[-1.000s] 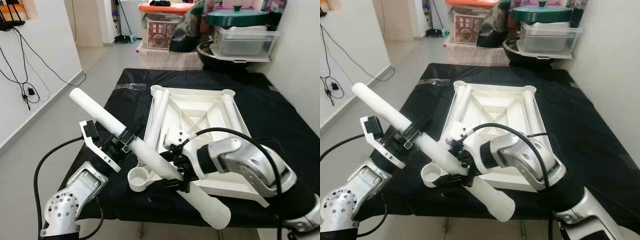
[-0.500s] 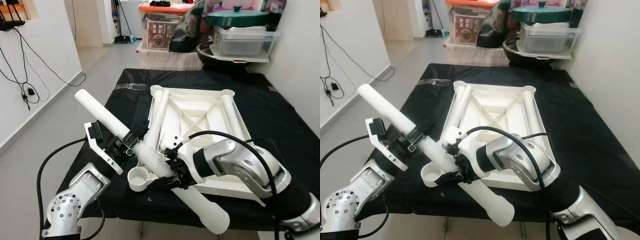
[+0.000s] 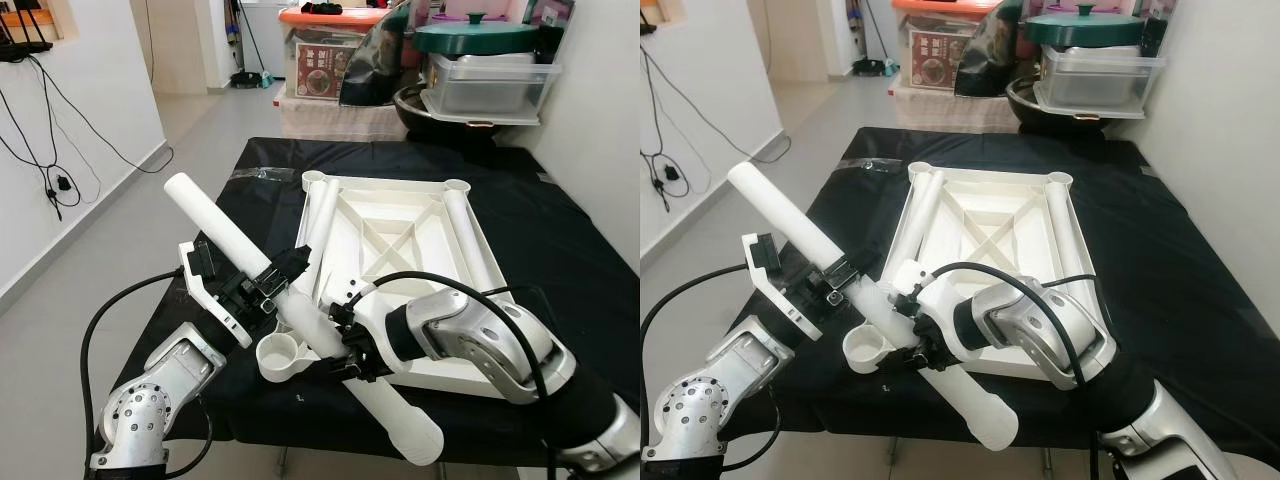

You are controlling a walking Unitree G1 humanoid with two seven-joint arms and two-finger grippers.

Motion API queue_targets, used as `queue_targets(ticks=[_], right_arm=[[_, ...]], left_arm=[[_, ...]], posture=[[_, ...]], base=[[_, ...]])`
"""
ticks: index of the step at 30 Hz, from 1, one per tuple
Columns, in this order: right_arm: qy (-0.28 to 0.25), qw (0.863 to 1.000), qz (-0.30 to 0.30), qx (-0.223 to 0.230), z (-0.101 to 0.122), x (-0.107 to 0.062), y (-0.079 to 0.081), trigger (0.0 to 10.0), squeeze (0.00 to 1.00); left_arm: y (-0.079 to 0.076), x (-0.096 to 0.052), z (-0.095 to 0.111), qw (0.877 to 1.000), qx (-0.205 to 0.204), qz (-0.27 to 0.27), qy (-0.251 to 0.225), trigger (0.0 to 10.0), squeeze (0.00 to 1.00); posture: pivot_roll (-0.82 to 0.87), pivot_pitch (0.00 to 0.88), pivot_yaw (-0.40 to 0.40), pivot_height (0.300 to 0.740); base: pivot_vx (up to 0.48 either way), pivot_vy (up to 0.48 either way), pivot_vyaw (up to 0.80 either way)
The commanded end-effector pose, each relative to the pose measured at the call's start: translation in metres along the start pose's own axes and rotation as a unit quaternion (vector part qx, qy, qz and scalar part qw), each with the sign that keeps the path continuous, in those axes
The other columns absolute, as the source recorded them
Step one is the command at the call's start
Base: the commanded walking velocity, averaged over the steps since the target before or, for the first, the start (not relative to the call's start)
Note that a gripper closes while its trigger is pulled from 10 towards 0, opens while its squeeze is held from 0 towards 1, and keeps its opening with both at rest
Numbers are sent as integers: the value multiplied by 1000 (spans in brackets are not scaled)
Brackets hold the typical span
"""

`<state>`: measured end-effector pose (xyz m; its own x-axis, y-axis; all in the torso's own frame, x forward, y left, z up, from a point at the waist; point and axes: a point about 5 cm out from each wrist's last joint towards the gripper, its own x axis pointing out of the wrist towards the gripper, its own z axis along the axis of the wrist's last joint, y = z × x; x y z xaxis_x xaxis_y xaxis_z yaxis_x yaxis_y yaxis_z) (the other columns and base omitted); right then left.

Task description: Building children table

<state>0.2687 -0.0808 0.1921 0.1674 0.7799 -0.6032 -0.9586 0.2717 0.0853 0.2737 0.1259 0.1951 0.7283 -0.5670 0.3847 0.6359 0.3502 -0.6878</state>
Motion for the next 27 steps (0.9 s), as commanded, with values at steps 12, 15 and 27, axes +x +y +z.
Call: queue_targets(ticks=[12, 15, 27], right_arm=[[-68, 996, -8, 57, 2, -19, -6, 0, 0], [-94, 992, -33, 79, 1, -32, -14, 0, 0], [-200, 958, -142, 147, 4, -80, -45, 0, 0]], left_arm=[[-16, -12, 21, 996, -32, -70, -44, 10000, 1000], [-17, -16, 23, 996, -31, -72, -47, 10000, 1000], [-14, -27, 25, 997, -19, -68, -7, 10000, 0]], posture=[[-29, 0, -20, 740], [-28, 0, -21, 740], [-45, 0, -1, 740]], base=[[0, 0, 0], [0, 0, 0], [0, 0, 0]])
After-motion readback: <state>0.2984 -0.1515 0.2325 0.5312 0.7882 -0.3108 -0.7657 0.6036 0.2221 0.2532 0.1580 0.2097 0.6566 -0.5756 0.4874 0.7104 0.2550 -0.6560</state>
